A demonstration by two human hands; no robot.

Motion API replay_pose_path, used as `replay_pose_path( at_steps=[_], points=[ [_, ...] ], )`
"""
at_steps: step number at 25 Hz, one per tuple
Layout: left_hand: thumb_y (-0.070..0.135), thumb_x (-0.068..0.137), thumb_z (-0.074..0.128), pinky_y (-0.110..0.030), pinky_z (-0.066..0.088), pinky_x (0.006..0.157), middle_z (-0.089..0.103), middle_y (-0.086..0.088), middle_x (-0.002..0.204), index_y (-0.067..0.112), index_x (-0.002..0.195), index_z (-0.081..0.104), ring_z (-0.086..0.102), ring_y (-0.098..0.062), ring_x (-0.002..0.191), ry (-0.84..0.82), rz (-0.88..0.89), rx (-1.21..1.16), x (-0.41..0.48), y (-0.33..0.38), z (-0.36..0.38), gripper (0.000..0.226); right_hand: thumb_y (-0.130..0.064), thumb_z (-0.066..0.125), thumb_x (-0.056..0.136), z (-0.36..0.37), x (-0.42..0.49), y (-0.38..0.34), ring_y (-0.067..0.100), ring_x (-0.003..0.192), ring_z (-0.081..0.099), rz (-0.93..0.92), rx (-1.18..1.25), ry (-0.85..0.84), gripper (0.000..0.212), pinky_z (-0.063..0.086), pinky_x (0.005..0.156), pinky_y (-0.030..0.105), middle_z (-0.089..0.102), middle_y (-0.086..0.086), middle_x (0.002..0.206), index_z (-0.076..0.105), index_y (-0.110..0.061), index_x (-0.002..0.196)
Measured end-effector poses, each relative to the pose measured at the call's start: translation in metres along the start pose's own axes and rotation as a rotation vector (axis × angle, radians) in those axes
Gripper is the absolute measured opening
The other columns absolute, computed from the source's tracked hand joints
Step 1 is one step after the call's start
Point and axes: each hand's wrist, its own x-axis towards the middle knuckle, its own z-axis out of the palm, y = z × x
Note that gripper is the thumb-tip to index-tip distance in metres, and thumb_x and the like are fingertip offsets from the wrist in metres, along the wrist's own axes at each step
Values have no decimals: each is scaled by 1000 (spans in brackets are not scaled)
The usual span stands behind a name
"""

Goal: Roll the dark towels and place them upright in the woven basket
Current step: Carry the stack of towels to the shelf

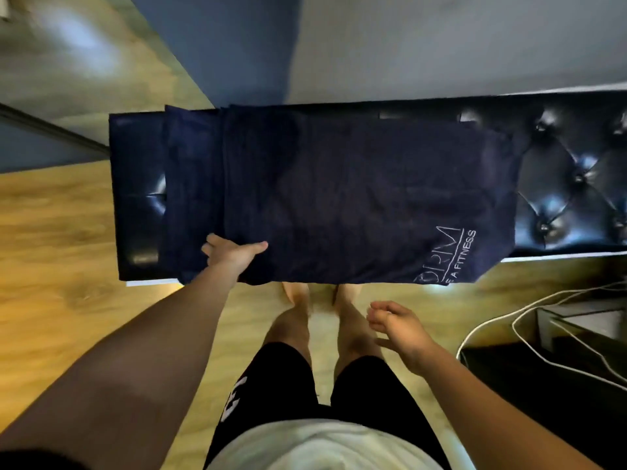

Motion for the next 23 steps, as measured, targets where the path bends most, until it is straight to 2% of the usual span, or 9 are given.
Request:
replay_pose_path(
  at_steps=[2, 5, 8, 10, 14, 17, 19, 21, 23],
  points=[
    [60, 59, 82, -52, 34, 109, 38, -10, 144, 17, 141, 32, 35, -37, 132, -7, -47, 120, 2, -5, 0, 105, -23, 65, 92, 6, 21, -21, 21, 97, 61, 109, 239, -74, 17, 50, 90, 41, 66, 11, 109, 60, -18, 107],
    [54, 77, 71, -49, 34, 102, 52, -5, 129, 19, 123, 58, 42, -33, 125, 14, 157, 326, -5, -11, 1, 60, -35, 63, 93, -13, 53, -35, 23, 120, 52, 209, 591, -20, 30, 46, 102, 46, 50, 7, 127, 53, -21, 117],
    [27, 89, 67, -42, 46, 95, 62, -1, 115, 15, 121, 63, 57, -29, 114, -46, 241, -27, -11, -16, 1, 34, -50, 60, 90, -61, 77, -43, 23, 135, 40, 216, 862, 143, 50, 36, 110, 52, 42, 7, 140, 48, -23, 130],
    [18, 92, 65, -38, 48, 92, 62, 0, 118, 16, 129, 57, 58, -27, 114, -123, 203, -185, -7, -25, -5, 38, -59, 59, 87, -100, 91, -41, 26, 136, 42, 205, 996, 186, 63, 31, 112, 57, 44, 7, 143, 47, -23, 137],
    [41, 75, 80, -47, 44, 101, 45, -6, 136, 19, 131, 40, 45, -33, 124, 78, -17, 110, 7, -43, -4, 72, -56, 64, 83, -156, 114, -41, 30, 115, 58, 226, 1138, 274, 58, 43, 100, 55, 57, 7, 132, 55, -23, 130],
    [29, 76, 83, -40, 56, 85, 55, -2, 132, 17, 132, 39, 61, -25, 113, -27, -360, -638, -3, -45, 15, 71, -47, 61, 88, -166, 114, -40, 17, 99, 59, 249, 1025, 381, 29, 48, 85, 42, 61, -4, 120, 60, -25, 107],
    [20, 81, 79, -36, 57, 77, 65, -3, 121, 19, 124, 52, 67, -21, 103, -44, -393, -906, -15, -44, 29, 51, -36, 69, 82, -172, 109, -39, 14, 98, 62, 197, 1045, 396, 22, 49, 84, 33, 65, -7, 121, 63, -26, 100],
    [17, 84, 76, -35, 56, 80, 68, -2, 115, 20, 111, 58, 67, -18, 97, 79, -377, -1007, -28, -40, 38, 33, -28, 82, 52, -177, 102, -40, 16, 100, 70, 109, 1144, 329, 57, 55, 80, 31, 70, -6, 119, 70, -27, 108],
    [19, 86, 74, -37, 56, 86, 68, -2, 112, 20, 107, 59, 67, -18, 96, 150, -345, -1108, -38, -36, 37, 26, -36, 79, 43, -180, 94, -46, 17, 99, 71, 29, 1202, 251, 71, 57, 77, 31, 73, -5, 113, 71, -28, 113]
  ],
)
